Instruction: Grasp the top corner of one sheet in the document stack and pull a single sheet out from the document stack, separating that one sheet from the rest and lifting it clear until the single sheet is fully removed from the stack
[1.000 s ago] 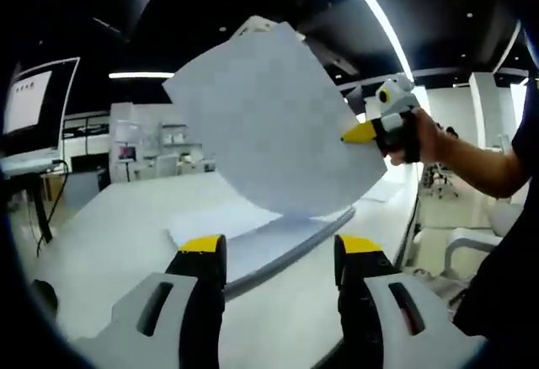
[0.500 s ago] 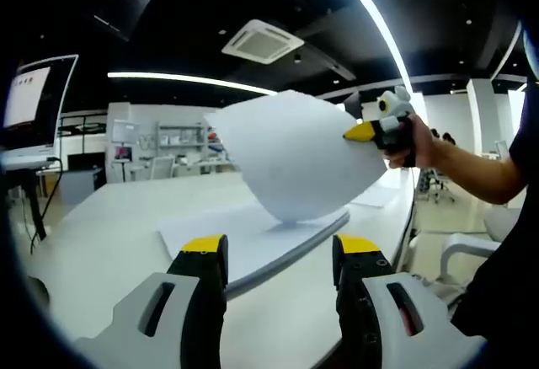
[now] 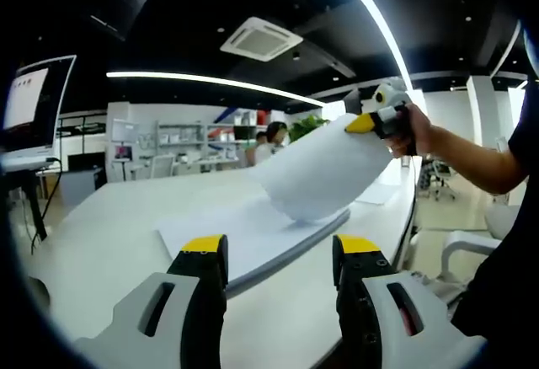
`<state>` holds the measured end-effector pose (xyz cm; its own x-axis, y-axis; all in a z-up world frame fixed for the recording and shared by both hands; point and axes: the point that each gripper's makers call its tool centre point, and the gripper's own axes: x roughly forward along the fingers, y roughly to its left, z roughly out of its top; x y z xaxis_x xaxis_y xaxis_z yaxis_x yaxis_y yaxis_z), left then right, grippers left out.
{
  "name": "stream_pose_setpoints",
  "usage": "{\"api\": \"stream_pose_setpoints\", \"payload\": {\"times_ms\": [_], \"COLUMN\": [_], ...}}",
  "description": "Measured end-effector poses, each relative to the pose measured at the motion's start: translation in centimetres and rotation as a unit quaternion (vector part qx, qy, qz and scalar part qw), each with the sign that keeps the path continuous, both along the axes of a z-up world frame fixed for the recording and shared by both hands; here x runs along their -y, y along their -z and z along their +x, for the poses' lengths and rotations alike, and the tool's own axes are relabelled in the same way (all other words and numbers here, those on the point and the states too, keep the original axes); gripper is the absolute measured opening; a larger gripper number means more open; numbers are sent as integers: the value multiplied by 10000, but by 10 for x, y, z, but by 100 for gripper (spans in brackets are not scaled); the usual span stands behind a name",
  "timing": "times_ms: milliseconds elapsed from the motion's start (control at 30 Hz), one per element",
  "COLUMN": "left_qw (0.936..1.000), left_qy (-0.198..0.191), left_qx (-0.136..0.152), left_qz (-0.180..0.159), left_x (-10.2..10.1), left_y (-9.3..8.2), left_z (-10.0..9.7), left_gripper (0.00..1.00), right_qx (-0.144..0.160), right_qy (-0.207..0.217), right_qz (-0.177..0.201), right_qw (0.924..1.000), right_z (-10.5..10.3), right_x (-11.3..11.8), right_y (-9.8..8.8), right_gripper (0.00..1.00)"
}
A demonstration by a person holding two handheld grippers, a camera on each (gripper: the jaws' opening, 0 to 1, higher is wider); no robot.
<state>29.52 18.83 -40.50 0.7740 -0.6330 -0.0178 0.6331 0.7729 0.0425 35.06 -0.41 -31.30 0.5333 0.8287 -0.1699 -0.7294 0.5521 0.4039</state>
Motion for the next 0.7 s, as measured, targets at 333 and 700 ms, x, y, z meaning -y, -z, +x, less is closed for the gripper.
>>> {"api": "stream_pose_setpoints", "payload": {"times_ms": [333,700], "left_qw": [10000,9999], "left_qy": [34,27], "left_qx": [-42,-77], "left_qz": [-16,78], "left_x": [4,5], "left_y": [0,3], "left_z": [0,1], "left_gripper": [50,51], "right_qx": [-1196,-1684], "right_qy": [201,332], "right_qz": [-166,-494], "right_qw": [9925,9839], "right_z": [16,13], "right_x": [38,99], "right_y": [2,-2], "right_gripper": [2,2]}}
